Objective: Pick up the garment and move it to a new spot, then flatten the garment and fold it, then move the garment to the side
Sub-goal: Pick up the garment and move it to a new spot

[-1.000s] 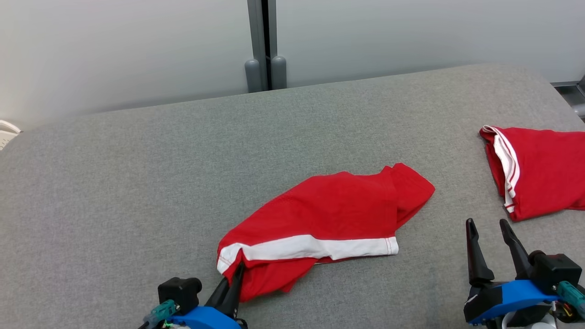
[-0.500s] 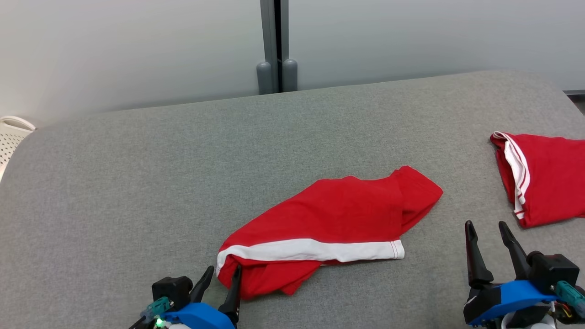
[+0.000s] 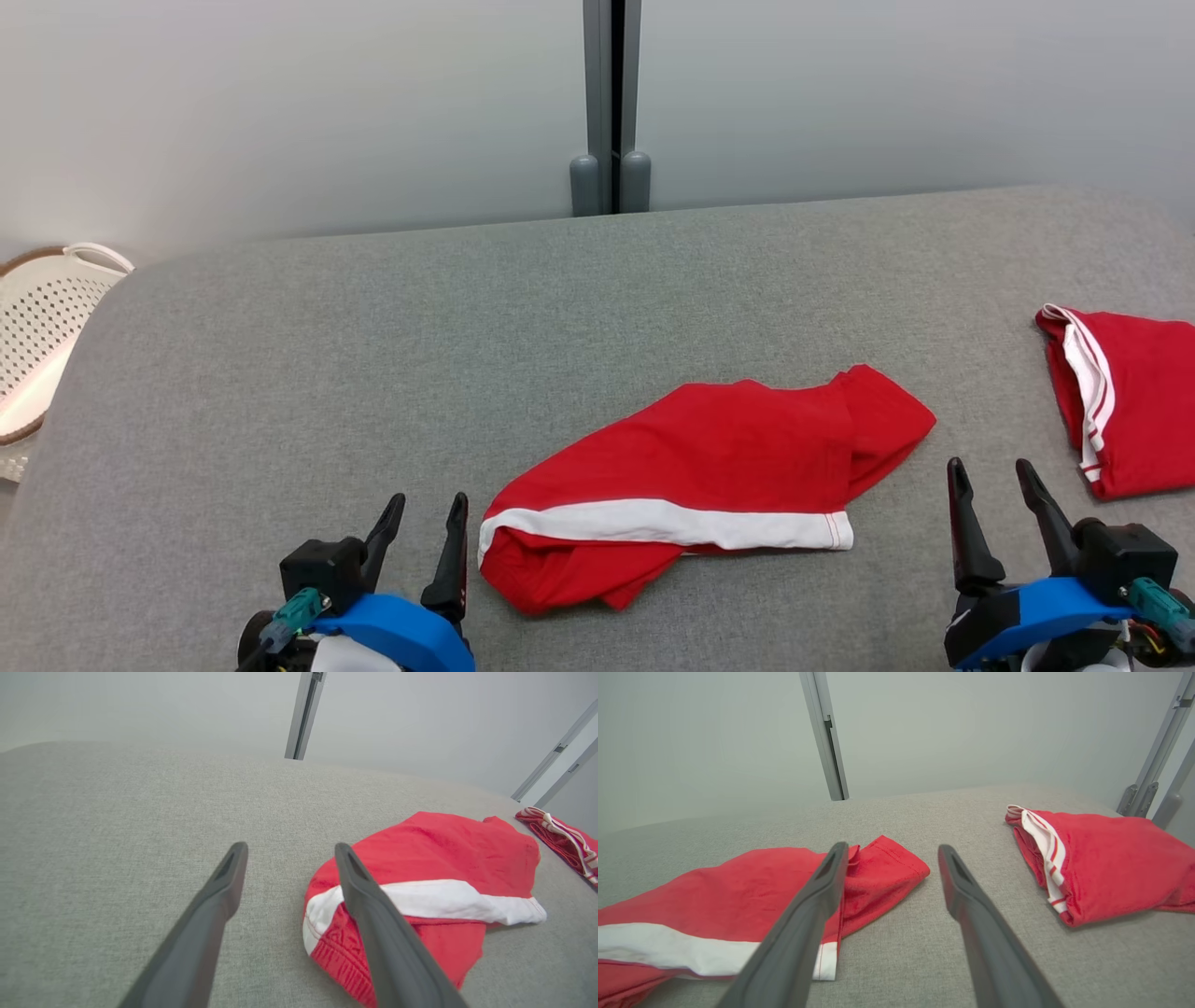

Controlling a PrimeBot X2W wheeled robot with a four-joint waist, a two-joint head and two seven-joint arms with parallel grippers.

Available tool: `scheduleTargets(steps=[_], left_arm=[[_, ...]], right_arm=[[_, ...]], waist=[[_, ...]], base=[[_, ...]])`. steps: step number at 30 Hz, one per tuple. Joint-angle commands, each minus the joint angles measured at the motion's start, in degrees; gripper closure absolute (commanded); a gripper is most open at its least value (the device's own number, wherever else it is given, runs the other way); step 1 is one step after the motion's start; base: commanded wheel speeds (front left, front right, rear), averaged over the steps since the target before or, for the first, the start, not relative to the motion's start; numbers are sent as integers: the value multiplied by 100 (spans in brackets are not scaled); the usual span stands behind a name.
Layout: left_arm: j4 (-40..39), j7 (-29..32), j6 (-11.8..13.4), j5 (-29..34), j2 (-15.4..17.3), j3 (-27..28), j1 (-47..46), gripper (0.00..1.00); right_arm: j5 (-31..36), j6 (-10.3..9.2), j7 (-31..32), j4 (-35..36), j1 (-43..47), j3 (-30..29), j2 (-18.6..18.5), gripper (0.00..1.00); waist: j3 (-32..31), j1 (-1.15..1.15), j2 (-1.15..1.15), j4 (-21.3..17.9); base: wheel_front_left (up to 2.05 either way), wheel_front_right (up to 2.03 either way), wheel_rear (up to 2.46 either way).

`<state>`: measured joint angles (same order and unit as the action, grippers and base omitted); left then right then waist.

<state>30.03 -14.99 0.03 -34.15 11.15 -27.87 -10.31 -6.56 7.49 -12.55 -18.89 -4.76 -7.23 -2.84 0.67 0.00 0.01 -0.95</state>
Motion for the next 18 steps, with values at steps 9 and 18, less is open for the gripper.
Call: scheduleTargets(steps=[9, 18], left_arm=[[-503, -27, 158, 564, -277, 552, 144, 0], [-584, -27, 163, 872, -340, 1033, 481, 0]], right_arm=[[24, 1, -88, -52, -69, 149, -11, 0], [-28, 1, -198, -232, -123, 496, -11, 0]], waist=[[-201, 0, -1, 10], [-294, 0, -1, 12]], base=[[0, 0, 0], [0, 0, 0]])
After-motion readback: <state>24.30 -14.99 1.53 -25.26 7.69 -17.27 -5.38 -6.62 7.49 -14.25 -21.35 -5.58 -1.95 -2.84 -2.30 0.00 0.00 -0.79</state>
